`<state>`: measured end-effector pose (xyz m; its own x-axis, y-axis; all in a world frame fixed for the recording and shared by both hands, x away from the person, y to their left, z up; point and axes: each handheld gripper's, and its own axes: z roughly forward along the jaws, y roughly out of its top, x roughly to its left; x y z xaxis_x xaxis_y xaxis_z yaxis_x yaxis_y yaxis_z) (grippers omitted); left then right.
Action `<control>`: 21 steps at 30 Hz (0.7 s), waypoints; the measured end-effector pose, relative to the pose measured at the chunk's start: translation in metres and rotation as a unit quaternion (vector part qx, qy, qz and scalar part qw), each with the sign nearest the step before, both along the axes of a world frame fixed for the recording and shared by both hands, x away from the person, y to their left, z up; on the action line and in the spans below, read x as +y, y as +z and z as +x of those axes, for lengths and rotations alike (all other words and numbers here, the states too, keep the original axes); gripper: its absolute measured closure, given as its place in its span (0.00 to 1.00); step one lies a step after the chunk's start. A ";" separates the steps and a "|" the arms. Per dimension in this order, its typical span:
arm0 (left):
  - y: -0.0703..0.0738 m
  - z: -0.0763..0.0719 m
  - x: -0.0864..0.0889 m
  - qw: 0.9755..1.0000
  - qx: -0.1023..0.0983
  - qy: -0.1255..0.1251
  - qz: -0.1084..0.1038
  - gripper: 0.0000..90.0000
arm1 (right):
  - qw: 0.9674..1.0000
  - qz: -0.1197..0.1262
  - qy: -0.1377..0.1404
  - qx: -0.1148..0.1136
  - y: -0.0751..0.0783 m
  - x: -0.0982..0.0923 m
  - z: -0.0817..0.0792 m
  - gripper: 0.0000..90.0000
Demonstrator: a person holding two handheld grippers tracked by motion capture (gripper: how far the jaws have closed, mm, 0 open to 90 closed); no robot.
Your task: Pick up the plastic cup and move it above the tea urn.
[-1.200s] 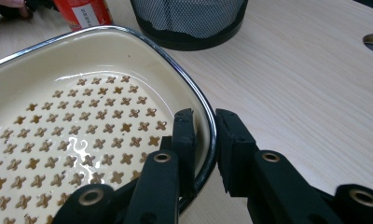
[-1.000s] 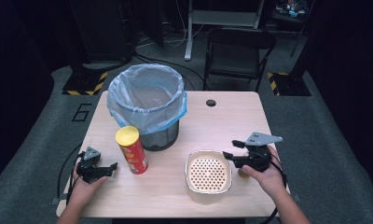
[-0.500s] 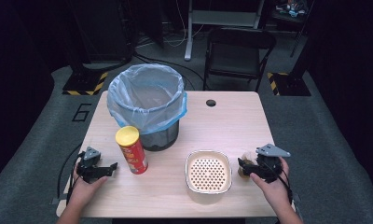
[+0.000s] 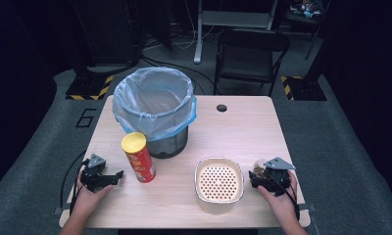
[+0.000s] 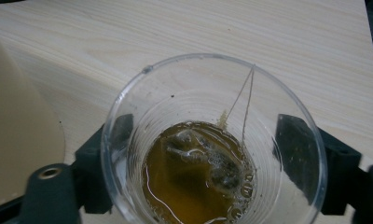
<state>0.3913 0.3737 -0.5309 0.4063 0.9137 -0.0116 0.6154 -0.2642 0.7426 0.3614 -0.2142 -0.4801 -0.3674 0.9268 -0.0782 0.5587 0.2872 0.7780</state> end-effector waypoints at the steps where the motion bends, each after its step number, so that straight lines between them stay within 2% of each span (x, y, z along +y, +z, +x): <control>1: 0.000 0.000 0.000 1.000 0.000 0.000 0.000 0.14 | 1.000 0.000 0.000 0.000 0.000 0.000 0.000 0.23; 4: 0.000 0.000 0.000 1.000 0.000 0.000 0.000 0.14 | 1.000 0.007 0.003 0.001 -0.002 -0.001 -0.001 0.27; 5: 0.000 0.000 0.000 1.000 0.000 0.000 0.000 0.14 | 1.000 0.018 0.000 0.001 -0.002 -0.002 0.000 0.28; 6: 0.000 0.000 0.000 1.000 0.000 0.000 0.000 0.14 | 0.999 0.032 0.012 0.006 -0.003 -0.004 0.001 0.31; 14: 0.000 0.000 0.000 1.000 0.000 0.000 0.000 0.14 | 0.999 0.046 0.019 0.007 -0.003 -0.007 0.001 0.32; 20: 0.000 0.000 0.000 1.000 0.000 0.000 0.000 0.14 | 0.998 0.037 0.050 0.007 -0.002 -0.011 0.003 0.34; 21: 0.000 0.000 0.000 1.000 0.000 0.000 0.000 0.14 | 0.997 0.032 0.067 0.002 0.000 -0.011 0.005 0.35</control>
